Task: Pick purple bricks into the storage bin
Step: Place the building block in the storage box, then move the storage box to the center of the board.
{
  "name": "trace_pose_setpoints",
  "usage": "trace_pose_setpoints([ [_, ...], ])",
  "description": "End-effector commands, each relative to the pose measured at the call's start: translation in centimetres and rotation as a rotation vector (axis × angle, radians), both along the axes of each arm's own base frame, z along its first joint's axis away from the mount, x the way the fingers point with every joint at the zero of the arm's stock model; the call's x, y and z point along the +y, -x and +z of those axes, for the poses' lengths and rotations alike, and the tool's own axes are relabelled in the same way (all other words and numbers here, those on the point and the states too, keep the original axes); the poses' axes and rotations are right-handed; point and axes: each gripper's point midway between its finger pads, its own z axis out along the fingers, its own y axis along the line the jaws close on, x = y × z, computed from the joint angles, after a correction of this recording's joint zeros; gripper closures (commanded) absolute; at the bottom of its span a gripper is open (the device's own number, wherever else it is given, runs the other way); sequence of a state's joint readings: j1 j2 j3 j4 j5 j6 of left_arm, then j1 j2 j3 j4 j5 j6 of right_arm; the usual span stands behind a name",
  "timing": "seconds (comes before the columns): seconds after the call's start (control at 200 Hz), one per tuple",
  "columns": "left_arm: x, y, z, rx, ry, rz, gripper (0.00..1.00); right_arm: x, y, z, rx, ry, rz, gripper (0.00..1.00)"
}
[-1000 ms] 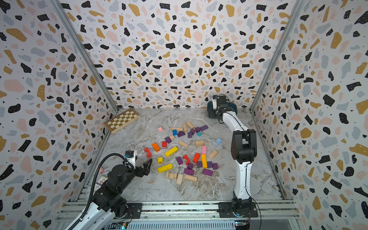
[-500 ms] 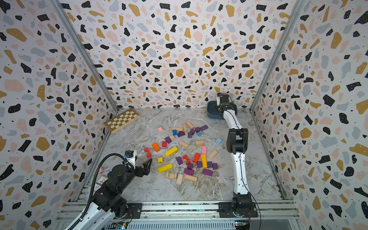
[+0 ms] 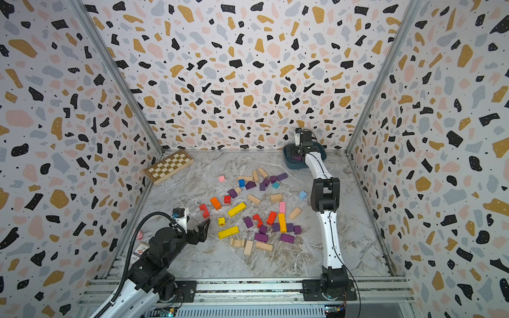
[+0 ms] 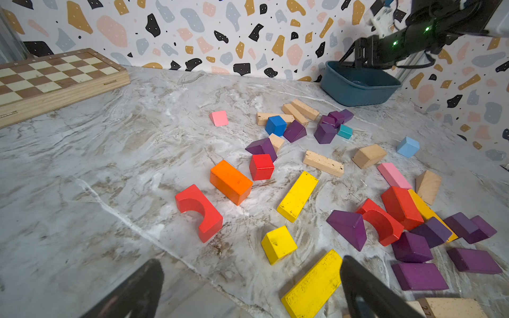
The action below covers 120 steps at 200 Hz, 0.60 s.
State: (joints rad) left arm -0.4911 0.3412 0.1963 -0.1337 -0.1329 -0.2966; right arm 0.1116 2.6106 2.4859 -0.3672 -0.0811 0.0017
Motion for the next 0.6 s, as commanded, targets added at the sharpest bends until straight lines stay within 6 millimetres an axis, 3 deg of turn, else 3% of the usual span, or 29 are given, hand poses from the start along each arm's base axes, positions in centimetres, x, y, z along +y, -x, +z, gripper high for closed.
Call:
trace_pose_setpoints([
  [0.0, -0.1, -0.3, 0.4, -0.025, 0.012, 0.003, 0.01, -1.9, 1.0, 10.0, -0.148, 0.003, -0.055, 0.00],
  [0.14, -0.1, -0.3, 0.4, -0.026, 0.013, 0.004, 0.01, -6.4, 1.4, 11.0, -0.145, -0.016, -0.156, 0.00],
  [0.365, -0.2, -0.3, 0.4, -0.020, 0.009, 0.002, 0.01, -14.4, 1.6, 6.6, -0.076, -0.053, -0.266, 0.00],
  [0.486, -0.2, -0.3, 0.3, -0.019, 0.011, -0.001, 0.01, -16.6, 1.7, 4.6, -0.064, -0.042, -0.302, 0.00],
  [0.596, -0.2, -0.3, 0.3, -0.015, 0.009, -0.001, 0.01, -17.0, 1.4, 2.9, -0.058, -0.062, -0.295, 0.00],
])
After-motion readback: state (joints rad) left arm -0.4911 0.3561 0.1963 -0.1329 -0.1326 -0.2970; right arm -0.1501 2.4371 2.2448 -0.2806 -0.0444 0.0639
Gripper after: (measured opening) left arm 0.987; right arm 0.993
